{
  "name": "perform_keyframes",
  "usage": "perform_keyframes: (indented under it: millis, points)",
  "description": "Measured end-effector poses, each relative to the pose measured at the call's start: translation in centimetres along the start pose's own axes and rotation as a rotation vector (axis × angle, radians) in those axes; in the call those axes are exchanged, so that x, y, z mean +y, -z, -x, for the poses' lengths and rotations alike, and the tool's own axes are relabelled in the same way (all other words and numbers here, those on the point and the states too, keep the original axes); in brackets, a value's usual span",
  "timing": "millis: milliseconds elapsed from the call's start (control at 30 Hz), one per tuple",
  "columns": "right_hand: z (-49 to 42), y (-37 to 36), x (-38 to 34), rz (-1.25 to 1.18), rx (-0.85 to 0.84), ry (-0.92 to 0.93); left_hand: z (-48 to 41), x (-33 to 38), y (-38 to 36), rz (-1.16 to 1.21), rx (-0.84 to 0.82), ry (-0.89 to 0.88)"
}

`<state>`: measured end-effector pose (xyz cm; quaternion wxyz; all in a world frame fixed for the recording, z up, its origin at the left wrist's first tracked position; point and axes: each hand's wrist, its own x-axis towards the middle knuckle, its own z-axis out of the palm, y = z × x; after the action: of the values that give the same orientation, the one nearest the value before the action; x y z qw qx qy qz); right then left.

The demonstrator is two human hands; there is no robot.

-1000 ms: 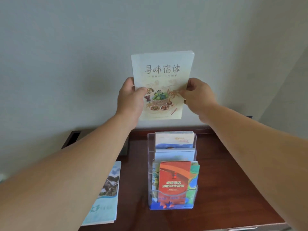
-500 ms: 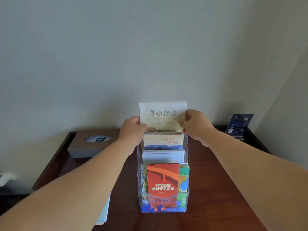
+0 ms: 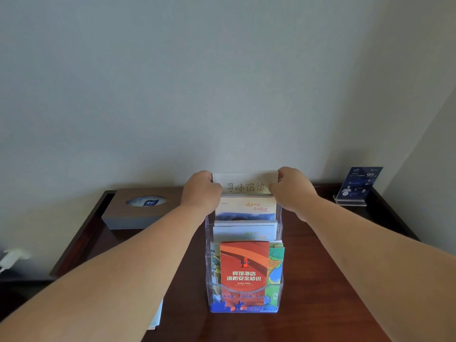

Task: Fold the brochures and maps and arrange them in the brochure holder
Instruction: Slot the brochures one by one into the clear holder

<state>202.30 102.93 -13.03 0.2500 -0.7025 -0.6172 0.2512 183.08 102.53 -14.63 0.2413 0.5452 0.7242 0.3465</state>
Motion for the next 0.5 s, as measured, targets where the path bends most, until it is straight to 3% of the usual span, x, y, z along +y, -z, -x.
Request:
perform_keyframes:
  millis: [133,500]
  points:
    - [0.0,0.0,-0.5,0.152,0.042,0.028,-0.2,-0.1,0.0,0.007,0.022,-0.036]
    - [0.4,0.0,-1.1,0.120,0.049,-0.013,-0.6,-0.9,0.3,0.066,0.024,-0.064]
